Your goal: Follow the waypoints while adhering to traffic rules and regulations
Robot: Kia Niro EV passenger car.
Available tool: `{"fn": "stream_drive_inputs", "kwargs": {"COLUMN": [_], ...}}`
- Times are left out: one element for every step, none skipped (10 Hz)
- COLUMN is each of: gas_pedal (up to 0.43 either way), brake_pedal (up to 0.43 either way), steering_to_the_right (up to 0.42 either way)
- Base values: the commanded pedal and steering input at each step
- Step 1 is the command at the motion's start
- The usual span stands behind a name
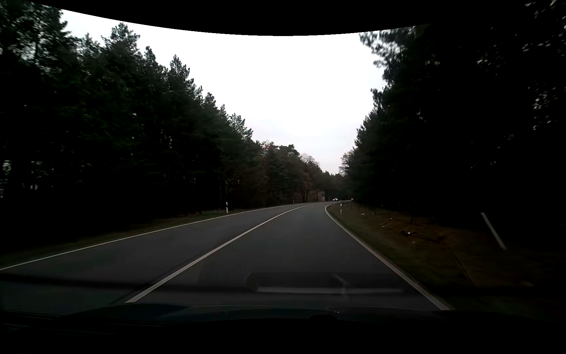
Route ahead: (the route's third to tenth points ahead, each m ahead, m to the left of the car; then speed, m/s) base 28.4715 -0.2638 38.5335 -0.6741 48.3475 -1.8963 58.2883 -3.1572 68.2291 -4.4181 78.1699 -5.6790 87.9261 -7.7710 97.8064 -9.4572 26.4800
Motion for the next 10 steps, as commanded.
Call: {"fn": "stream_drive_inputs", "kwargs": {"gas_pedal": [0.299,0.299,0.287,0.287,0.287,0.287,0.280,0.280,0.268,0.268], "brake_pedal": [0.000,0.000,0.000,0.000,0.000,0.000,0.000,0.000,0.000,0.000], "steering_to_the_right": [0.013,0.013,0.013,0.013,0.013,0.013,0.013,0.013,0.013,0.013]}}
